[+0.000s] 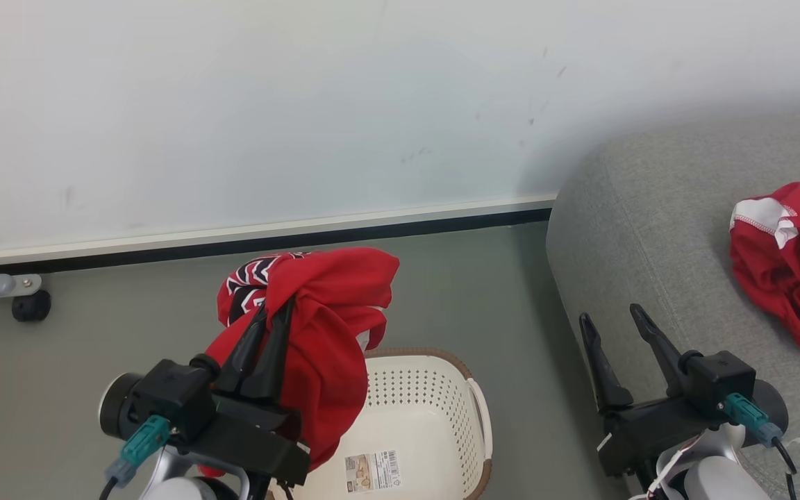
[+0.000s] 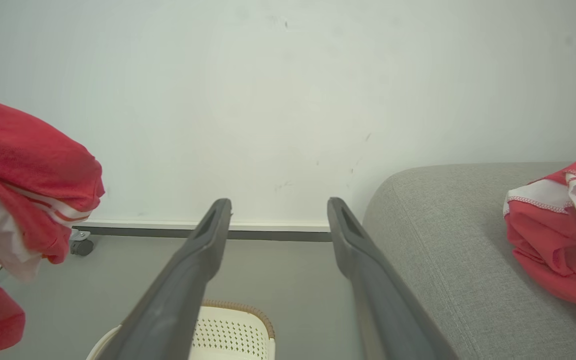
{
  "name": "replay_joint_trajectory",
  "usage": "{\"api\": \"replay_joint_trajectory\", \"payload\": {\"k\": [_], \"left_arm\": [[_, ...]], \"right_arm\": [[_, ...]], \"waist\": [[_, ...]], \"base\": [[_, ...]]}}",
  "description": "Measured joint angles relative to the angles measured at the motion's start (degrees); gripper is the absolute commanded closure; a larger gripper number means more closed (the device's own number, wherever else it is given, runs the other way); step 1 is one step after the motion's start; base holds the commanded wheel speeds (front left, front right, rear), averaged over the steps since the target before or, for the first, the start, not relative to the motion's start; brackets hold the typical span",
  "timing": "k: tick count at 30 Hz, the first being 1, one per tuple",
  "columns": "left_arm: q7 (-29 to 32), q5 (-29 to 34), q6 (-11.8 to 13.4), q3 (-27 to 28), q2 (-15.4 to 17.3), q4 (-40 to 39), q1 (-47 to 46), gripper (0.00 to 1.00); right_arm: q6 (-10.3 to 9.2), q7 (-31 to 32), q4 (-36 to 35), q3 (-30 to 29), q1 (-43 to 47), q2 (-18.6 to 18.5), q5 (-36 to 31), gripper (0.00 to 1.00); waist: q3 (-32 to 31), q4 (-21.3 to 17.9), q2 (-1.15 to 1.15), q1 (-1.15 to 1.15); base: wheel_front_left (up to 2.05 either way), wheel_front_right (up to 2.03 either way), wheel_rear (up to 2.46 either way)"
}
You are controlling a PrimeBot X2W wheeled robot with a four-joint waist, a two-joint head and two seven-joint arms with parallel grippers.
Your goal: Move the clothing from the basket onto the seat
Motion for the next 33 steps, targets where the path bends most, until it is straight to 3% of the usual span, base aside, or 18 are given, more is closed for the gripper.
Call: {"api": "replay_joint_trajectory", "payload": {"k": [10, 22, 33], "left_arm": [[1.6, 0.0, 0.5, 0.0, 0.2, -1.5, 0.0, 1.0], [3.0, 0.0, 0.6, -0.4, 0.2, -2.5, -0.1, 1.0], [4.1, 0.0, 0.6, -0.9, 0.2, -3.5, -0.4, 1.0]], "right_arm": [[0.57, 0.3, -1.1, 0.6, -0.2, 0.0, 0.1, 0.0], [5.54, 1.9, 0.6, 6.3, -4.7, 1.2, 0.0, 0.0], [7.79, 2.6, 3.9, 11.7, -9.0, 4.1, 0.0, 0.0]], "waist": [[0.4, -0.1, 0.0, 0.0], [1.0, 0.7, 0.0, 0.0], [2.0, 2.0, 0.0, 0.0]], "base": [[0.0, 0.0, 0.0], [0.0, 0.0, 0.0], [0.0, 0.0, 0.0]]}}
